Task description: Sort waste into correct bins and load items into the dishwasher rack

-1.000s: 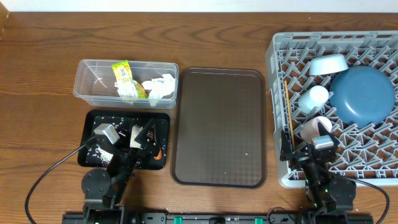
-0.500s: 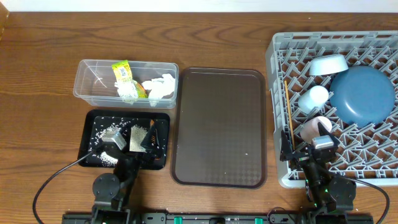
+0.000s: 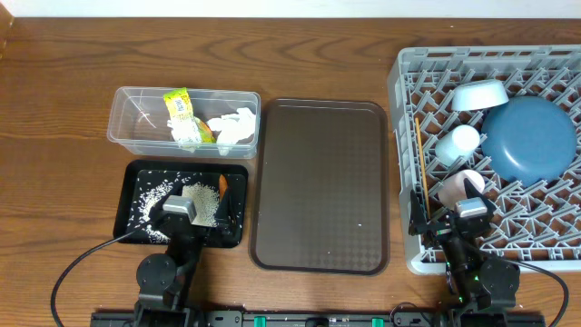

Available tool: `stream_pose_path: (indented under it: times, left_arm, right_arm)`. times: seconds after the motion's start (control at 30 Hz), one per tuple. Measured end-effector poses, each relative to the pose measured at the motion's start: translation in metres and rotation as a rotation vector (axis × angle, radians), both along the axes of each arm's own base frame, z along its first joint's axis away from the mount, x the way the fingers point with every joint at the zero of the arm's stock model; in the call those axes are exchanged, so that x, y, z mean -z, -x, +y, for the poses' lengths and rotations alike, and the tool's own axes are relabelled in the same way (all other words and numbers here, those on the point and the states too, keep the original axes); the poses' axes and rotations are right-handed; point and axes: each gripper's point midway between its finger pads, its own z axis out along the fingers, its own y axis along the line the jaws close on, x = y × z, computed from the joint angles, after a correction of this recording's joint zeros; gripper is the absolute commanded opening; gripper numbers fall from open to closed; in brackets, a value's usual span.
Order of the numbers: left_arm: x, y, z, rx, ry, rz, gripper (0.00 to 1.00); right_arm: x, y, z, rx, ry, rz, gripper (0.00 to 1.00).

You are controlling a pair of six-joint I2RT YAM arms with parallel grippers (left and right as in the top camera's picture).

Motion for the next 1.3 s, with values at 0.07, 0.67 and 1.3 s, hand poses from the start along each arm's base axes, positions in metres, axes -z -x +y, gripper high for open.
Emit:
stream_pose_path:
  times: [0.07, 0.67, 1.3]
  left_arm:
    - [0.0, 0.0, 0.0003, 0.001, -0.026, -0.005, 1.0]
    - [0.0002, 0.0, 0.0004, 0.004, -0.069, -0.013, 1.0]
    - [0.0003, 0.0, 0.0005, 0.004, -0.069, -0.012, 1.0]
  right_arm:
    - [0.0, 0.0, 0.0, 0.0, 0.0, 0.0, 0.99]
    - [0.0, 0.0, 0.0, 0.0, 0.0, 0.0, 0.99]
    - [0.0, 0.0, 0.0, 0.0, 0.0, 0.0, 0.99]
